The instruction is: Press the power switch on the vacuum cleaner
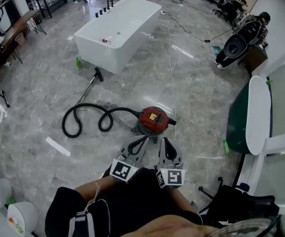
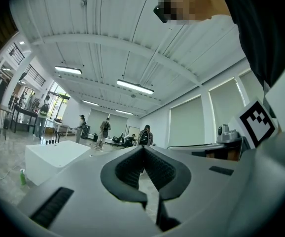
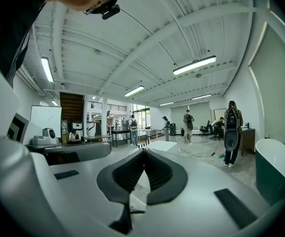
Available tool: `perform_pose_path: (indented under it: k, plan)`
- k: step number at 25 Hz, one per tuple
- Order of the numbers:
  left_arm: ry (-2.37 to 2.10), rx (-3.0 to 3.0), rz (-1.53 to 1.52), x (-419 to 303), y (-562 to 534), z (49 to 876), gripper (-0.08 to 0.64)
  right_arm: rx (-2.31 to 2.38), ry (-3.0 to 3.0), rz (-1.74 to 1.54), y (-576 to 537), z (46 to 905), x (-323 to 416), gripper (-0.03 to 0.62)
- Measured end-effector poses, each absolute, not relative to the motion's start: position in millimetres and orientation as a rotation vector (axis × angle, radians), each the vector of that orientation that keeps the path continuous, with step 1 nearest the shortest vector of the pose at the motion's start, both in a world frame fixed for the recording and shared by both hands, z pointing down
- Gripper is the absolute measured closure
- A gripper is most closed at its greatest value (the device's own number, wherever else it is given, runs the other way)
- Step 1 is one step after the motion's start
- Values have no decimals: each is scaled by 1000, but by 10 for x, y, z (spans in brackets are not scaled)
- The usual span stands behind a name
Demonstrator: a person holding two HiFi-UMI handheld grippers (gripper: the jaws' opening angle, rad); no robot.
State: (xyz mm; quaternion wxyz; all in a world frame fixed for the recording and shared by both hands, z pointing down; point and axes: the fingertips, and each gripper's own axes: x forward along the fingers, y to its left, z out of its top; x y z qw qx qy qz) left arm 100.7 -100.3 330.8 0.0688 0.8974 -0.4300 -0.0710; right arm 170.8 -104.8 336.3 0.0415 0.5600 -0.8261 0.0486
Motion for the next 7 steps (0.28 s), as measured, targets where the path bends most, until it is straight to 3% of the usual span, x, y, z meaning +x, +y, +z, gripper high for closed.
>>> perform_pose_path:
  k: [7]
  plan:
    - [-1224,2729,-201,1110,-916,3365,541,1727,-2484,168,-930,3445,1729,575]
